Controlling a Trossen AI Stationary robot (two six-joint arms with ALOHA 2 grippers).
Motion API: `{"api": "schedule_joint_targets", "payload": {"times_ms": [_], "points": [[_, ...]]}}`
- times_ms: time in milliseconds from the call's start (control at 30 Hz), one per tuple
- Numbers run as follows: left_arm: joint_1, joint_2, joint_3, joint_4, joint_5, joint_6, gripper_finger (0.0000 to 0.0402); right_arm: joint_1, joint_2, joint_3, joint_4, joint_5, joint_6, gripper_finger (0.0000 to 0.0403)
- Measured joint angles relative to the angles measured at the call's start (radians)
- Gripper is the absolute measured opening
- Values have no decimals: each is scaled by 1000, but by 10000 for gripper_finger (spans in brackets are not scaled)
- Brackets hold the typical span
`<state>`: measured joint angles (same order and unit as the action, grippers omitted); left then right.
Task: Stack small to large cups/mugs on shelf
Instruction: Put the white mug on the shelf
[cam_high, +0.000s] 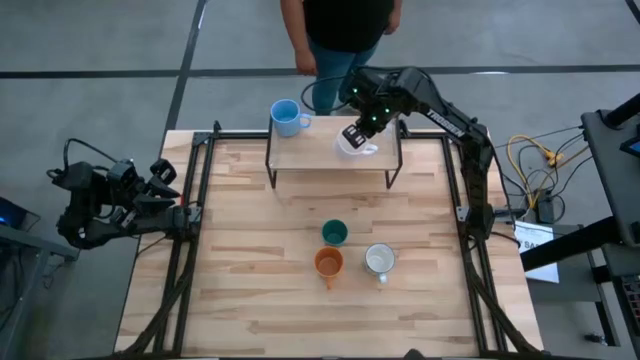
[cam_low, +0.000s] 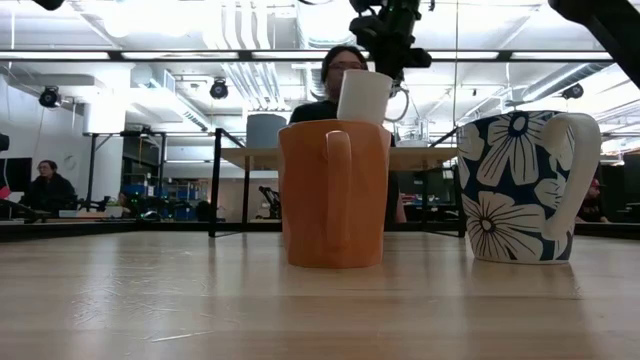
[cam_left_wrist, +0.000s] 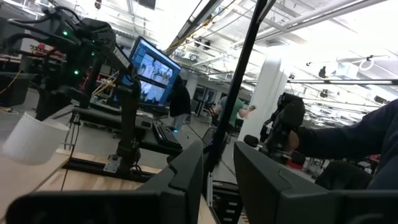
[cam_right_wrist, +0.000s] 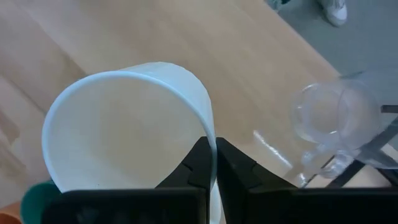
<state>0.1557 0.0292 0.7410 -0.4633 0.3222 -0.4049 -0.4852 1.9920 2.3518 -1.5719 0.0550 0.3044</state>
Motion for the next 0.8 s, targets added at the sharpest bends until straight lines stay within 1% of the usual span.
{"api": "schedule_joint_targets", "payload": {"times_ms": [300, 800], "points": [[0, 0, 0, 0, 0, 0, 77, -58, 9, 0, 0, 17, -33, 9], [0, 0, 0, 0, -1, -2, 77, -78, 14, -1, 8, 16, -47, 9]]}}
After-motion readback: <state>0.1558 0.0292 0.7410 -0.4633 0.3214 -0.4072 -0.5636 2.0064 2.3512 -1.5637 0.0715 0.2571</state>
